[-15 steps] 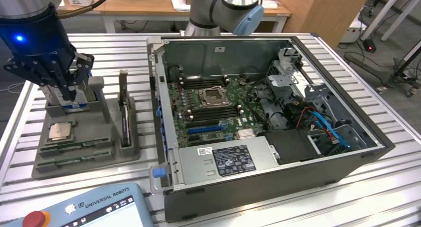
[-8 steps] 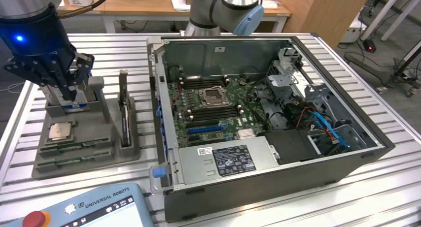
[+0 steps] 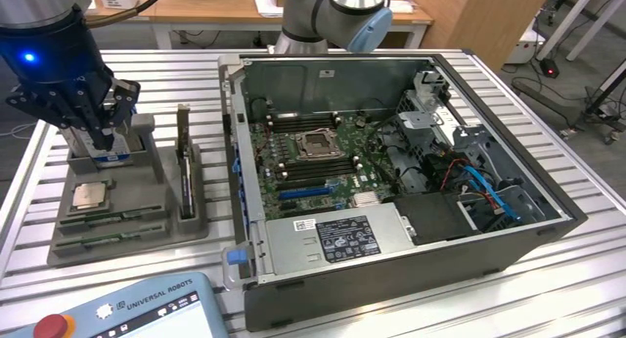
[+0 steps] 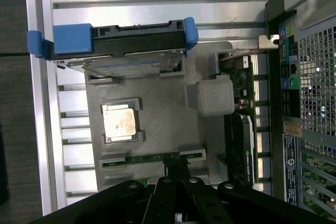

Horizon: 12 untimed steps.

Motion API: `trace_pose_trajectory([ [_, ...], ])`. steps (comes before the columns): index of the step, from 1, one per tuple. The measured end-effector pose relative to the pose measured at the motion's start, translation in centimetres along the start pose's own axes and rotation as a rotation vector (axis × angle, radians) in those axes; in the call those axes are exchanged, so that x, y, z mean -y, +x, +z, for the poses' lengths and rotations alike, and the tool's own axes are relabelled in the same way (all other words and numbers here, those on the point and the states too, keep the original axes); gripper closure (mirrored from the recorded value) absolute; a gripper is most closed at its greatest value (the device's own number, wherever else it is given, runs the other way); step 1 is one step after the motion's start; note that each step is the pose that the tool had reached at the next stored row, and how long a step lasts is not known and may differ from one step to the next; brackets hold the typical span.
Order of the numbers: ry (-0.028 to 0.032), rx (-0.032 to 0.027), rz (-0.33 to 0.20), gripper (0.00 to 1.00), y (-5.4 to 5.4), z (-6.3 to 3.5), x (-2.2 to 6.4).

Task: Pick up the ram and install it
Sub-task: 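Pick up the ram and move it above insertion slot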

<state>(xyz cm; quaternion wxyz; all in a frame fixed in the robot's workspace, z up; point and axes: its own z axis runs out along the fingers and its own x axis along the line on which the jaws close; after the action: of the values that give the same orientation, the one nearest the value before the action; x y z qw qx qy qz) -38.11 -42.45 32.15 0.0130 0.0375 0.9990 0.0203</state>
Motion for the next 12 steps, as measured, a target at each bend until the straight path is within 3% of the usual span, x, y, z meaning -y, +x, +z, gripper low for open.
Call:
trace_pose_trajectory([
  [12, -0.0001, 0.0001, 0.0, 0.9, 0.02, 0.89, 0.04],
])
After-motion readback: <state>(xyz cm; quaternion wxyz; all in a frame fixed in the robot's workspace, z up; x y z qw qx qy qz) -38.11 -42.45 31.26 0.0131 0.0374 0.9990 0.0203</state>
